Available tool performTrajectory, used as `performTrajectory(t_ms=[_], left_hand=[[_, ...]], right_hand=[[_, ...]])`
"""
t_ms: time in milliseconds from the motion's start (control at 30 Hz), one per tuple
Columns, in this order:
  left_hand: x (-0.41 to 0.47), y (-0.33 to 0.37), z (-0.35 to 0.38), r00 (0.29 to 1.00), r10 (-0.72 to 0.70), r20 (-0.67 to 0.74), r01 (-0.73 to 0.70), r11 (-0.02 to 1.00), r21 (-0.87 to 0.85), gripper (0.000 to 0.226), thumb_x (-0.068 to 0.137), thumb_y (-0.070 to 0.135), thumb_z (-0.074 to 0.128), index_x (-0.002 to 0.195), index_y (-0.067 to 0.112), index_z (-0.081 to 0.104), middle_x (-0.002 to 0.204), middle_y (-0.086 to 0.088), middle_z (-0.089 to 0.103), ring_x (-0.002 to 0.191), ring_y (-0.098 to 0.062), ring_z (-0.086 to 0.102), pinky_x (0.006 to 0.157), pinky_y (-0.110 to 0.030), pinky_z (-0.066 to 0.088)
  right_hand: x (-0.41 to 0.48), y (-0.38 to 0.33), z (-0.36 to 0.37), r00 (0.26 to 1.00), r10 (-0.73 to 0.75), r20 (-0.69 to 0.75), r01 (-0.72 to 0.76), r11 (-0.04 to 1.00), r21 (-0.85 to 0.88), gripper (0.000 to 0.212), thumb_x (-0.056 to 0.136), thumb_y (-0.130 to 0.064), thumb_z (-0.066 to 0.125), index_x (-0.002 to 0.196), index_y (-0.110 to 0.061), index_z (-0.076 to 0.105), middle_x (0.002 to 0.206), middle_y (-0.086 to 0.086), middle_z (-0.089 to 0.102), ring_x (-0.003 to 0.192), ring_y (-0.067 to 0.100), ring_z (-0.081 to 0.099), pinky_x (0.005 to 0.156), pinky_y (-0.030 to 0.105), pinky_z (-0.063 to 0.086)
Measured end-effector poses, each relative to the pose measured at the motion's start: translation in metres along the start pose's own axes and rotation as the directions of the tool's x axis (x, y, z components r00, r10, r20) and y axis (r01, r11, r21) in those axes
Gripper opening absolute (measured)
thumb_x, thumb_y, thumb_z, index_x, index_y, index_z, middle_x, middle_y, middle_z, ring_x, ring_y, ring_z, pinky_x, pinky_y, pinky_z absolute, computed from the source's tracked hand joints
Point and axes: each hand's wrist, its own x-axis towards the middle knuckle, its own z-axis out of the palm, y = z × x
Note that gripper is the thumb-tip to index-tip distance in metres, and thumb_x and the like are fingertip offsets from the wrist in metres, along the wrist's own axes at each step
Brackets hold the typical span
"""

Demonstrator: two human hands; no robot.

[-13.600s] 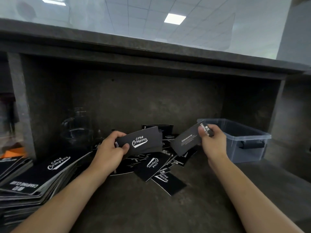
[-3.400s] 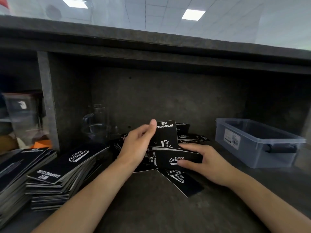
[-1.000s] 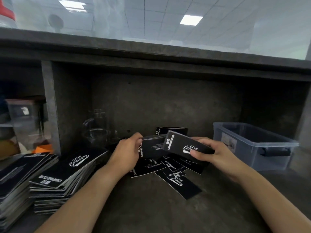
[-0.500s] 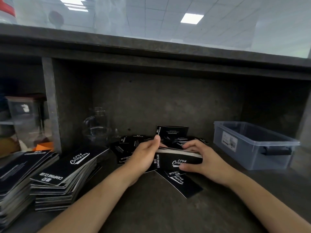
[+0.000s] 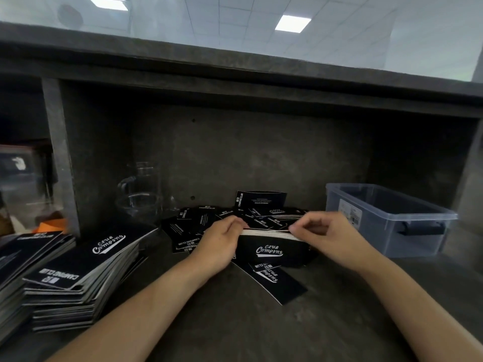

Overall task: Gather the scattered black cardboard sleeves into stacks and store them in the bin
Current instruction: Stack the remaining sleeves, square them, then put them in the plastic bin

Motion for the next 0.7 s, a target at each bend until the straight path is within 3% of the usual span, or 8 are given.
performTrajectory(t_ms=[100,167,233,300,400,467,567,700], left_hand=[[0.000,0.000,0.000,1.000,0.001,0.000,-0.001,1.000,0.012,0.032,0.108,0.023,0.040,0.094,0.021,0.068,0.100,-0.007,0.071,0.096,-0.017,0.063,0.088,-0.029,0.047],[0.000,-0.001,-0.001,1.000,0.012,-0.004,-0.012,1.000,0.023,0.031,0.109,0.024,0.041,0.101,0.014,0.070,0.102,-0.008,0.072,0.099,-0.020,0.065,0.093,-0.031,0.047],[0.000,-0.002,-0.001,0.999,0.039,-0.007,-0.039,0.999,0.032,0.035,0.109,0.027,0.042,0.100,0.008,0.069,0.097,-0.008,0.072,0.097,-0.021,0.066,0.095,-0.034,0.047],[-0.001,-0.002,-0.001,0.998,0.068,-0.005,-0.068,0.996,0.051,0.039,0.108,0.032,0.042,0.090,0.006,0.066,0.080,-0.002,0.067,0.081,-0.018,0.062,0.089,-0.038,0.047],[-0.004,-0.001,-0.001,0.996,0.090,-0.016,-0.088,0.989,0.120,0.041,0.107,0.038,0.041,0.085,0.009,0.059,0.075,0.006,0.056,0.073,-0.009,0.054,0.078,-0.032,0.041],[-0.005,0.000,-0.002,0.995,0.093,-0.024,-0.089,0.986,0.140,0.039,0.106,0.043,0.039,0.097,0.011,0.060,0.090,0.006,0.062,0.085,-0.006,0.058,0.082,-0.027,0.039],[-0.005,0.001,-0.003,0.996,0.084,0.000,-0.084,0.987,0.136,0.033,0.106,0.045,0.036,0.114,0.023,0.059,0.109,0.008,0.068,0.105,-0.007,0.063,0.092,-0.027,0.044],[-0.007,0.002,-0.003,0.993,0.113,0.032,-0.117,0.979,0.167,0.047,0.107,0.048,0.033,0.102,0.022,0.071,0.094,0.008,0.074,0.095,-0.006,0.067,0.093,-0.027,0.048]], right_hand=[[-0.001,0.000,-0.001,0.999,-0.034,-0.037,0.029,0.991,-0.133,0.005,0.090,-0.030,0.072,0.090,-0.028,0.076,0.090,-0.013,0.077,0.089,-0.001,0.072,0.081,0.024,0.060],[0.000,0.001,-0.003,0.979,-0.107,-0.175,0.069,0.975,-0.211,0.005,0.094,-0.028,0.068,0.092,-0.029,0.072,0.088,-0.015,0.075,0.088,-0.003,0.070,0.078,0.021,0.057],[0.001,0.003,-0.012,0.906,-0.079,-0.416,0.035,0.993,-0.114,0.007,0.099,-0.026,0.061,0.096,-0.023,0.066,0.087,-0.012,0.073,0.082,0.003,0.072,0.066,0.023,0.060],[0.003,0.007,-0.023,0.799,0.086,-0.595,-0.064,0.996,0.058,0.013,0.103,-0.030,0.056,0.100,-0.018,0.061,0.086,-0.006,0.072,0.071,0.010,0.070,0.049,0.023,0.057],[0.006,0.016,-0.021,0.825,0.408,-0.391,-0.331,0.910,0.250,0.019,0.105,-0.026,0.053,0.104,-0.011,0.064,0.075,0.007,0.066,0.052,0.013,0.056,0.039,0.020,0.041],[0.008,0.021,-0.007,0.839,0.525,-0.146,-0.469,0.832,0.297,0.018,0.105,-0.017,0.055,0.106,-0.003,0.066,0.065,0.008,0.056,0.043,0.010,0.045,0.036,0.019,0.033],[0.011,0.022,0.005,0.777,0.619,0.114,-0.612,0.702,0.363,0.016,0.101,-0.014,0.059,0.107,0.000,0.065,0.057,0.001,0.044,0.038,0.006,0.033,0.032,0.017,0.024],[0.009,0.007,0.011,0.777,0.613,0.146,-0.626,0.723,0.292,0.027,0.101,-0.038,0.057,0.090,-0.014,0.060,0.052,-0.002,0.038,0.039,0.008,0.028,0.035,0.018,0.020]])
